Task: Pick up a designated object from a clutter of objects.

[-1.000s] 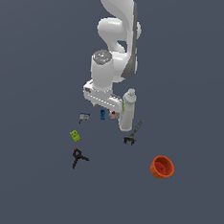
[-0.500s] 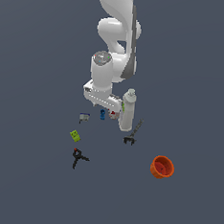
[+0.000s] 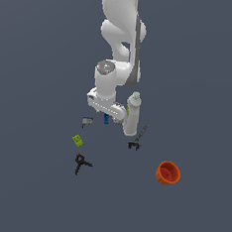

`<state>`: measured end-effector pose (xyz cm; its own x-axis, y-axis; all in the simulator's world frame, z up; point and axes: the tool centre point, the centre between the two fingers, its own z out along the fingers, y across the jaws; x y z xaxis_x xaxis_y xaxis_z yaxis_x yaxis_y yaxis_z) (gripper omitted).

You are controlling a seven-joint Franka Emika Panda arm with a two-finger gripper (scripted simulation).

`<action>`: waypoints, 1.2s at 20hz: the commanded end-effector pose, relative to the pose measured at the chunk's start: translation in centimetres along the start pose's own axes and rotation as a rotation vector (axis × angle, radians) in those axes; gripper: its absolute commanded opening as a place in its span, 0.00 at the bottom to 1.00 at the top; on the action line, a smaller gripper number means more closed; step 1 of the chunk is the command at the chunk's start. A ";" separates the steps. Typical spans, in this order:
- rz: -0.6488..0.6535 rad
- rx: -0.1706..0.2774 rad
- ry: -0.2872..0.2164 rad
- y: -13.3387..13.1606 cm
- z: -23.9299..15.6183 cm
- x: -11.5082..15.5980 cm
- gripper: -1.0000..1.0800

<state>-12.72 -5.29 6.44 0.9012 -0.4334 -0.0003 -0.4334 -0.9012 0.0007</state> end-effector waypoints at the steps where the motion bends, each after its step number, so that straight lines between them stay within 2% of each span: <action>1: 0.001 0.000 0.000 0.0 1.0 0.0 0.96; 11: 0.001 0.001 0.000 0.0 2.2 0.0 0.96; 12: 0.001 0.001 0.000 0.0 2.2 0.0 0.00; 24: 0.003 0.002 0.004 0.0 2.0 0.2 0.00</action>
<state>-12.52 -5.37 4.44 0.9000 -0.4359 0.0040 -0.4359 -0.9000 -0.0013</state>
